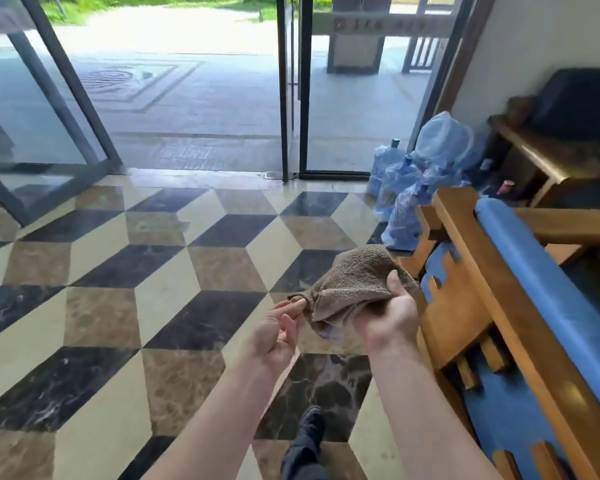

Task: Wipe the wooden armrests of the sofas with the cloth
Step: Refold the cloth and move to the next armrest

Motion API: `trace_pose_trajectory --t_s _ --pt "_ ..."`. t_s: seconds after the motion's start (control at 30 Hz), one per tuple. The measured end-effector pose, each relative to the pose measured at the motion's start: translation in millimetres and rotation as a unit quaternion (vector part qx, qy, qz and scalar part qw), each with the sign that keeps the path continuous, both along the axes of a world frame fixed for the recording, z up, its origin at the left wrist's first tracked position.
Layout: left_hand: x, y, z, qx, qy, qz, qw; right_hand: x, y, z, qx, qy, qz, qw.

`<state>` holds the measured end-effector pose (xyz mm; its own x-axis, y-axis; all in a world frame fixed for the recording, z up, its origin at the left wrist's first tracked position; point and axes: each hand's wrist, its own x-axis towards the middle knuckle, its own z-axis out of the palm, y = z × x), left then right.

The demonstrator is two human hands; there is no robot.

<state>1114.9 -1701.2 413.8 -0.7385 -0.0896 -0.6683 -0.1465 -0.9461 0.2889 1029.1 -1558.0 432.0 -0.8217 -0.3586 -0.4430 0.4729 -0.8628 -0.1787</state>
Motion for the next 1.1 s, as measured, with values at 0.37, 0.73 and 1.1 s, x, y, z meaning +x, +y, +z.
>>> trace_pose_trajectory --t_s 0.37,0.73,1.1 --pt "-306 -92 -2 -0.51 -0.033 -0.135 0.849 -293 -77 0 0.012 -0.022 -0.079 0.997" --pt "-625 -128 -25 -0.852 0.217 -0.29 0.379 -540 -86 -35 0.108 -0.06 -0.175 0.977" --pt "-883 -97 -25 -0.77 0.341 -0.407 0.354 -737 -76 -36 0.17 -0.118 -0.31 0.928"
